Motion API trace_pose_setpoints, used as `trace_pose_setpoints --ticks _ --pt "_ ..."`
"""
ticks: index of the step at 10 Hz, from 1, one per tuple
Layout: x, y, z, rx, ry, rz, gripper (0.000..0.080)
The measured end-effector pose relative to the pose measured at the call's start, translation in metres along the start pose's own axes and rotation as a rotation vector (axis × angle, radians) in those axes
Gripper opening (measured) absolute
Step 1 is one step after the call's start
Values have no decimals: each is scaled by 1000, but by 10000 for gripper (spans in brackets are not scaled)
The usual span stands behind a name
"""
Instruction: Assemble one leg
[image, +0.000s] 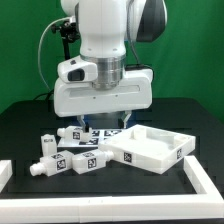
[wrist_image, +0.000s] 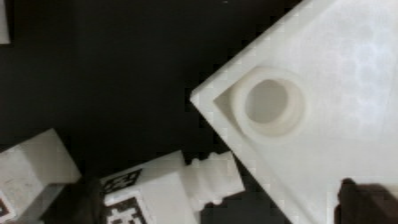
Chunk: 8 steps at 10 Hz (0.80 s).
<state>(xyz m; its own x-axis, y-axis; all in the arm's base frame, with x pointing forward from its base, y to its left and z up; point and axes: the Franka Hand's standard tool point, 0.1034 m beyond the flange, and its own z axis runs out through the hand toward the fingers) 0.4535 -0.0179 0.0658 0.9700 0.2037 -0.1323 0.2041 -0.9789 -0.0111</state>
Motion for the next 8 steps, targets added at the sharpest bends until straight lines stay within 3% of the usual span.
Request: trace_pose_setpoints --ticks 3,6,7,8 --pt "0 -1 0 0 0 17 649" --pt "-7 -25 9 -9 1 224 649" --pt "-12 -30 13 -3 -8 282 649" --pt "-15 -30 16 20 -14 337 649"
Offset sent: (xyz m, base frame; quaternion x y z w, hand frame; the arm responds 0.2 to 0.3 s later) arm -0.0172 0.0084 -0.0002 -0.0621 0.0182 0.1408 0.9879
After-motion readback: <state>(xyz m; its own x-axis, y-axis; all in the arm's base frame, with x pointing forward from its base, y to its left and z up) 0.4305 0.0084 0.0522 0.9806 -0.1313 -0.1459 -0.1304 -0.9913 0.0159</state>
